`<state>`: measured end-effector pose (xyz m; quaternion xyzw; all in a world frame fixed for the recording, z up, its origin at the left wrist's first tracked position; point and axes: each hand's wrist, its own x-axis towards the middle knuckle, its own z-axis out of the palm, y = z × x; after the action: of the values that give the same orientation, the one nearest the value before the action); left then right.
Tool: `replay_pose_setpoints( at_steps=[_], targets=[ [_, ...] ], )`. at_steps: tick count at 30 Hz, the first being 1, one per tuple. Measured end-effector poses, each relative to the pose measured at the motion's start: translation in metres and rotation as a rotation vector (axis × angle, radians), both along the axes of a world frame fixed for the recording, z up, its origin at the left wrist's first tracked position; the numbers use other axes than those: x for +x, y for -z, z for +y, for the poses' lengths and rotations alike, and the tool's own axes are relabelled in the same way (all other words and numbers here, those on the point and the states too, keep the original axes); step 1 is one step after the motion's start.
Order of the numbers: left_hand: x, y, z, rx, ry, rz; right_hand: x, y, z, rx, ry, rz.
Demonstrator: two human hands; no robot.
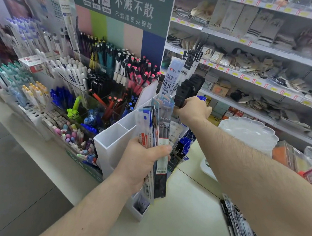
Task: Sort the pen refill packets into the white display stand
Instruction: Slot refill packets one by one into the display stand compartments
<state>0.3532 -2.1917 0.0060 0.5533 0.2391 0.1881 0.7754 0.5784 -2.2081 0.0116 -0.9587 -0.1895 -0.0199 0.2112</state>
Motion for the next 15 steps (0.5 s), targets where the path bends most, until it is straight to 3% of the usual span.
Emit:
replay_pose_setpoints(
  at_steps=[4, 7, 10, 15],
  targets=[
    [0.000, -0.001, -0.008, -0.059, 0.053, -0.026, -0.010, -0.016, -0.021, 0.065, -0.047, 0.061],
    [0.001, 0.001, -0.016, -0.124, 0.104, -0.052, -0.029, -0.029, -0.049, 0.345, -0.076, 0.133],
    [0.003, 0.004, -0.024, -0.169, 0.158, -0.052, -0.064, -0.038, -0.084, 0.685, -0.056, 0.373],
    [0.008, 0.008, -0.033, -0.146, 0.212, -0.039, -0.113, -0.023, -0.129, 0.799, -0.122, 0.702]
  ],
)
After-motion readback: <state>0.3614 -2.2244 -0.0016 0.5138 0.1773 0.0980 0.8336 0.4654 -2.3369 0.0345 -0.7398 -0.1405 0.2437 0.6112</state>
